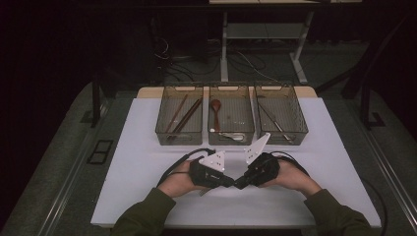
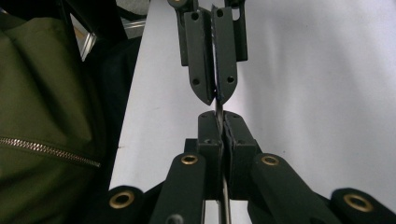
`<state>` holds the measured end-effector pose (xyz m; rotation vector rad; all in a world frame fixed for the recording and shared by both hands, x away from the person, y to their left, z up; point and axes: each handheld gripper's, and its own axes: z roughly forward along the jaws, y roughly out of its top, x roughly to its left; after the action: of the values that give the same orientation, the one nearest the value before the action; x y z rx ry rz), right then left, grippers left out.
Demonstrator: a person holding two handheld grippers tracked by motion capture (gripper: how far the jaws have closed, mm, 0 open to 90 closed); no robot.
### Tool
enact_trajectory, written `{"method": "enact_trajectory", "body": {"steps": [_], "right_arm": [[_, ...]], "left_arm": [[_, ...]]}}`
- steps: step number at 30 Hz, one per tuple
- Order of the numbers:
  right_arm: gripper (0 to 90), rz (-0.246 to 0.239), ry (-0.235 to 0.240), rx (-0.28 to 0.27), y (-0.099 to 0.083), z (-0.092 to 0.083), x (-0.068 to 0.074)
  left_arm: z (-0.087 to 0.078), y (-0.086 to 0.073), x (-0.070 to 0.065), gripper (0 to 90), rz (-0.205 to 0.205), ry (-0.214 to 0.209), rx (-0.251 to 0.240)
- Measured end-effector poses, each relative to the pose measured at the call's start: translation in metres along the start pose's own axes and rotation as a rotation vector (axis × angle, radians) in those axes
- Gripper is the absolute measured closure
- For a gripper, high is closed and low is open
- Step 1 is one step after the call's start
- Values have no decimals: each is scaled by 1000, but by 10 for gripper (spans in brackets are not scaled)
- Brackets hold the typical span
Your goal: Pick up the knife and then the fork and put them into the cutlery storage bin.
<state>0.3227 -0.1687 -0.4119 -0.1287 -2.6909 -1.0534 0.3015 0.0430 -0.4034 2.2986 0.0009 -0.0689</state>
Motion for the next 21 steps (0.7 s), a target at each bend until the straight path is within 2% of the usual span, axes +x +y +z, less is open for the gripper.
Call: {"method": "enact_trajectory", "body": {"steps": [1, 4, 7, 9, 11, 15, 20, 21], "right_arm": [[866, 2, 0, 1, 0, 0, 0], [866, -8, -6, 3, 0, 0, 1], [866, -12, -9, -1, 0, 0, 1], [866, -32, -25, 1, 0, -1, 1], [866, -32, -33, -5, 0, -3, 1], [867, -25, -55, -5, -2, -6, 1], [866, -12, -85, -7, -7, -12, -1], [866, -7, -99, -4, -8, -13, -1]], "left_arm": [[0, 0, 1, 863, 12, 1, 12], [0, 0, 0, 863, -1, 2, 1], [-2, 0, 1, 863, 14, 3, 9], [-2, 0, 1, 860, 11, 8, -3], [-3, 0, 0, 852, 1, 12, -10], [-5, -1, 1, 753, -16, 32, -25], [-10, -5, 2, 570, -58, 89, -58], [-12, -7, 2, 537, -77, 100, -69]]}}
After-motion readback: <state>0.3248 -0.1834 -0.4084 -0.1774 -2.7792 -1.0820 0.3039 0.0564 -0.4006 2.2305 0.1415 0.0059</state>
